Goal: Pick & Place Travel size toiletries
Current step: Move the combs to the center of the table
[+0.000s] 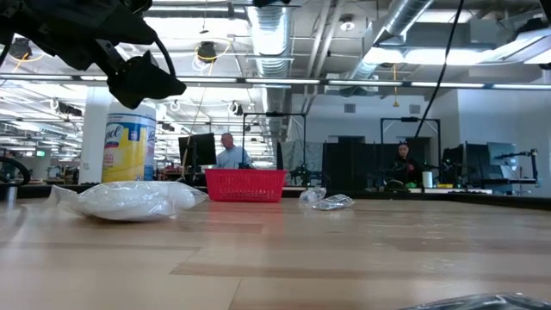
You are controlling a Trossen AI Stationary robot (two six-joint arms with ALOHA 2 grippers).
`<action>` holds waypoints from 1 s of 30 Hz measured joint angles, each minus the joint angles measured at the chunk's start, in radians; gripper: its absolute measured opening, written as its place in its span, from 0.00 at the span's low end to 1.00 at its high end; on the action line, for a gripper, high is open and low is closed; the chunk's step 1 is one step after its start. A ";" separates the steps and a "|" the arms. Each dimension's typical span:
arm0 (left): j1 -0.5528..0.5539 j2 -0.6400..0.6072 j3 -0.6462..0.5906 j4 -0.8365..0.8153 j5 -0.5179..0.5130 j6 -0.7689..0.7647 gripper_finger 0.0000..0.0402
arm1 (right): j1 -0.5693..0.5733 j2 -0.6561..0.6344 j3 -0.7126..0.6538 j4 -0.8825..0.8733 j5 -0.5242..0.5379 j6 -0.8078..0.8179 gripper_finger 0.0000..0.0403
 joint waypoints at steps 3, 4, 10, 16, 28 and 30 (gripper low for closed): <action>0.000 0.000 0.000 -0.001 -0.013 0.003 0.79 | -0.010 -0.035 -0.132 0.058 0.000 0.036 0.50; 0.000 0.001 0.000 -0.002 -0.012 0.003 0.79 | -0.017 -0.047 -0.179 0.097 0.000 0.044 0.50; 0.003 0.043 0.000 0.007 0.005 0.001 0.79 | -0.048 -0.238 -0.511 0.418 -0.015 0.051 0.49; 0.060 0.105 0.001 0.043 0.004 0.002 0.79 | -0.088 -0.466 -0.806 0.764 -0.117 0.020 0.49; 0.100 0.133 0.045 0.080 0.099 -0.009 0.70 | -0.106 -0.604 -0.958 1.042 -0.117 0.007 0.49; 0.099 0.126 0.064 0.083 0.099 -0.004 0.65 | -0.107 -0.604 -0.955 1.018 -0.116 -0.003 0.50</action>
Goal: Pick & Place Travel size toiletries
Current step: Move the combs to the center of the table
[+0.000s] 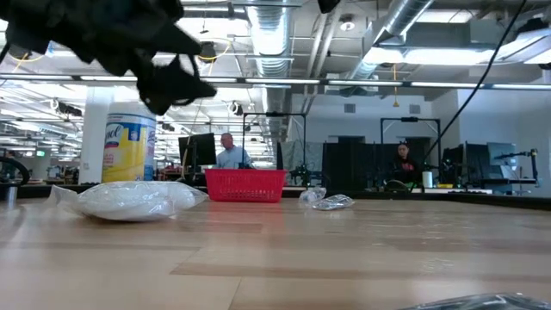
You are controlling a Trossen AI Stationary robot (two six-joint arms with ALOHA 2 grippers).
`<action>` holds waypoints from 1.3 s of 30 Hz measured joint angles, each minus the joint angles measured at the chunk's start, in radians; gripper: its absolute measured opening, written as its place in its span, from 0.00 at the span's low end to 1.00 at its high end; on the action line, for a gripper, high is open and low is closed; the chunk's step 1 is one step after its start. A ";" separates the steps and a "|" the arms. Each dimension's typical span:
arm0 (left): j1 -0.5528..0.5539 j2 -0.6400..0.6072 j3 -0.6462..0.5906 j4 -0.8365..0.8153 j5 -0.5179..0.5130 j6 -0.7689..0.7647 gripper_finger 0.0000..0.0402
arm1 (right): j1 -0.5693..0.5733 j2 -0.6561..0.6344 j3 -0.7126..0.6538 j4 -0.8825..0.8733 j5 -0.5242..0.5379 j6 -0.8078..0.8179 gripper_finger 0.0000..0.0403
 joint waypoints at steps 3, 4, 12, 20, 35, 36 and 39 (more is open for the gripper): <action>0.000 -0.019 0.015 -0.003 -0.001 -0.004 0.59 | -0.020 0.000 0.000 -0.030 -0.001 0.110 0.50; 0.000 -0.019 0.020 -0.001 -0.003 -0.006 0.56 | -0.032 -0.004 0.000 -0.039 0.000 0.164 0.49; 0.007 -0.019 0.052 -0.099 -0.032 -0.090 0.22 | -0.096 -0.063 0.001 -0.184 0.004 0.257 0.49; -0.013 -0.018 0.125 -0.290 -0.035 -0.161 0.01 | -0.053 -0.026 -0.003 -0.126 0.003 0.253 0.50; -0.060 -0.018 0.239 -0.784 -0.071 -0.300 0.00 | -0.053 -0.023 0.001 -0.120 0.003 0.253 0.50; -0.060 -0.018 0.244 -0.823 -0.061 -0.325 0.00 | -0.053 -0.023 0.001 -0.121 0.003 0.253 0.50; -0.060 -0.018 0.249 -0.925 -0.014 -0.400 0.00 | -0.054 -0.023 0.001 -0.120 0.003 0.253 0.50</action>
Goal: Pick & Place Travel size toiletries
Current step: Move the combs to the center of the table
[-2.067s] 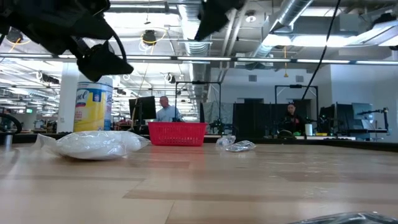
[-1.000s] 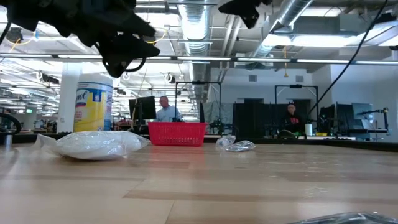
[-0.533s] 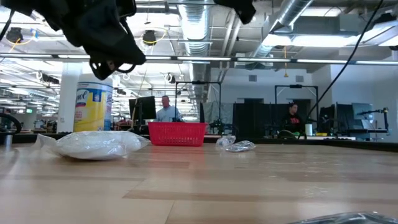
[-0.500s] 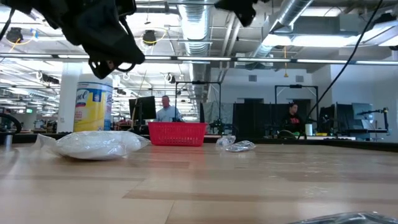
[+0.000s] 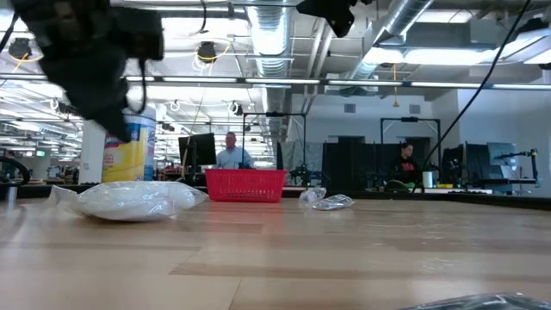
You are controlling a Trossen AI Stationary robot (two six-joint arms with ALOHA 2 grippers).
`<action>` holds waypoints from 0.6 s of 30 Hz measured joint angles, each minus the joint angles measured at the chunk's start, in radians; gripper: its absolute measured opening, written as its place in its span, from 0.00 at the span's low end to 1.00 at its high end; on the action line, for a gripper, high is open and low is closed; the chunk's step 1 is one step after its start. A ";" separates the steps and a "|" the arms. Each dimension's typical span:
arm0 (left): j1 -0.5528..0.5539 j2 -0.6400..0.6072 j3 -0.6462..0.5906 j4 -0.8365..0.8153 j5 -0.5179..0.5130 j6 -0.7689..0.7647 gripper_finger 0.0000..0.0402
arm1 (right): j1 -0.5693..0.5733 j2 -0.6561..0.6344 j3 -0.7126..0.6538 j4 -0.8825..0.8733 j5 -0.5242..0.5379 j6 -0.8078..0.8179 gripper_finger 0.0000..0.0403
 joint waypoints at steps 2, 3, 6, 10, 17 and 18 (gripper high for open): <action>0.000 0.000 0.000 -0.060 0.047 -0.048 0.00 | 0.000 0.000 0.000 0.000 0.000 0.000 0.50; 0.000 0.000 0.000 -0.090 0.072 -0.074 0.00 | 0.001 0.000 0.000 0.000 0.000 0.000 0.49; -0.009 0.000 0.000 -0.188 0.131 -0.151 0.00 | 0.002 0.000 0.000 0.000 0.000 0.000 0.49; -0.036 0.000 0.000 -0.304 0.183 -0.257 0.00 | 0.002 0.000 0.000 0.000 0.000 0.000 0.49; -0.093 0.000 -0.001 -0.468 0.225 -0.424 0.00 | 0.002 0.000 0.000 0.000 0.000 0.000 0.49; -0.099 0.000 -0.001 -0.470 0.227 -0.434 0.00 | 0.002 0.000 0.000 0.000 0.000 0.000 0.49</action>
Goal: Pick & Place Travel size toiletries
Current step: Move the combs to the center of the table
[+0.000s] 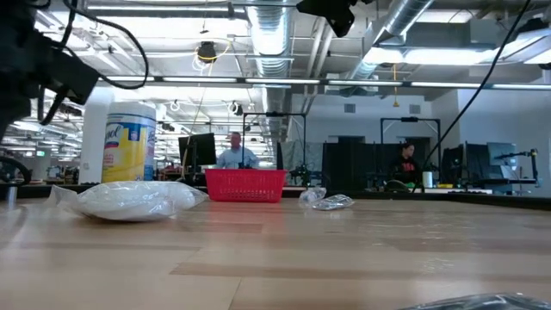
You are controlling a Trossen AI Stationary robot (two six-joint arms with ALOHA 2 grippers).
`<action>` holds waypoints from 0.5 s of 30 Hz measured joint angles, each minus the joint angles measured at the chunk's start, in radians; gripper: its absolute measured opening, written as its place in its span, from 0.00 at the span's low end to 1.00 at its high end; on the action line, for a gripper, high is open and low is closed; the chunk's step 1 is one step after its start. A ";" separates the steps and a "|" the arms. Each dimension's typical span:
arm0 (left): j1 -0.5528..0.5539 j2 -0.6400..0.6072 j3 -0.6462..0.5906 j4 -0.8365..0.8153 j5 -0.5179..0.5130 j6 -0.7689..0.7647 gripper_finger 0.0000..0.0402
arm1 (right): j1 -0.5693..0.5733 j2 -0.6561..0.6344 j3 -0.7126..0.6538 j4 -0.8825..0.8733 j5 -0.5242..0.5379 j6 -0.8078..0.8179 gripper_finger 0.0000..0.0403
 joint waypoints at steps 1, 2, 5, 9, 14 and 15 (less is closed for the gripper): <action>-0.006 0.000 0.000 0.002 -0.001 -0.006 0.00 | 0.000 0.000 0.000 0.000 0.000 0.000 0.49; -0.012 0.000 0.000 0.001 0.000 -0.012 0.00 | 0.000 0.000 0.000 0.000 0.000 0.000 0.49; -0.024 0.001 0.000 0.000 -0.001 -0.029 0.00 | 0.000 0.000 0.000 0.000 0.000 0.000 0.48; -0.024 0.003 -0.014 0.000 -0.005 -0.038 0.00 | 0.000 0.000 0.000 -0.006 0.000 0.000 0.48; -0.024 0.003 -0.071 0.002 0.031 -0.080 0.00 | 0.000 0.000 0.000 -0.026 0.000 0.000 0.49; -0.024 0.003 -0.079 0.003 0.044 -0.086 0.00 | 0.000 0.000 0.000 -0.031 0.000 0.000 0.49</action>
